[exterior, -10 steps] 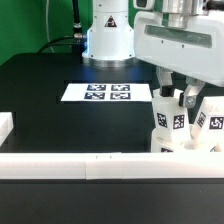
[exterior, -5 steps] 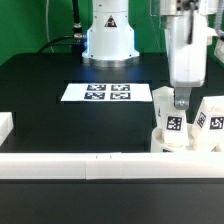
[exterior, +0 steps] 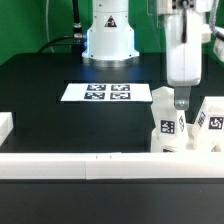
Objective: Assemble stool
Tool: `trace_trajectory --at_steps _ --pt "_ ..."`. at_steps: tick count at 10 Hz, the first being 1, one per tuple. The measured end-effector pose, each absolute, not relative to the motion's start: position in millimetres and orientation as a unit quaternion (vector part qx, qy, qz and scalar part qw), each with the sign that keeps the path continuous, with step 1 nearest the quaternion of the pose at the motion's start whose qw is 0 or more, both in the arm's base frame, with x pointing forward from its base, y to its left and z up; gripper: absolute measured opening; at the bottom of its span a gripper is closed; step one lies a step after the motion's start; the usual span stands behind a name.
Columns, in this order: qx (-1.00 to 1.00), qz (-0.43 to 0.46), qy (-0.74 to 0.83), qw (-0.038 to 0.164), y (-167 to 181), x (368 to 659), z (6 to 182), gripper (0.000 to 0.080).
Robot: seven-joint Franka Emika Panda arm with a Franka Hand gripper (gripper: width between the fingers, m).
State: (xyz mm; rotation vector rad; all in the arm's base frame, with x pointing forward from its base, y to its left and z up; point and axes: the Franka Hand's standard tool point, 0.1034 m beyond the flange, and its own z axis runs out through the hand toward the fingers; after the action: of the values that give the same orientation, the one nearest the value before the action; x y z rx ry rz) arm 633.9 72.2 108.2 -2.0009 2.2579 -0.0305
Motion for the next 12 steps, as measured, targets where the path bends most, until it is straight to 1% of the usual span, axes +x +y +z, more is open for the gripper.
trace_trajectory --at_steps 1,2,3,5,6,7,9,12 --pt "-0.687 -0.016 0.723 0.069 77 636 117.4 0.0634" --pt "-0.72 -0.022 0.69 0.073 83 637 122.8 0.0645" --pt "-0.75 -0.024 0.657 0.069 80 636 119.2 0.0648" --pt "-0.804 -0.03 0.591 0.066 80 636 117.9 0.0649" --pt "-0.857 -0.035 0.511 0.057 79 635 113.9 0.0649" --pt "-0.889 -0.038 0.453 0.052 80 635 111.9 0.0649" --pt "-0.936 -0.055 0.343 0.05 78 639 108.1 0.0649" --pt "-0.964 -0.06 0.257 0.043 76 640 108.1 0.0649"
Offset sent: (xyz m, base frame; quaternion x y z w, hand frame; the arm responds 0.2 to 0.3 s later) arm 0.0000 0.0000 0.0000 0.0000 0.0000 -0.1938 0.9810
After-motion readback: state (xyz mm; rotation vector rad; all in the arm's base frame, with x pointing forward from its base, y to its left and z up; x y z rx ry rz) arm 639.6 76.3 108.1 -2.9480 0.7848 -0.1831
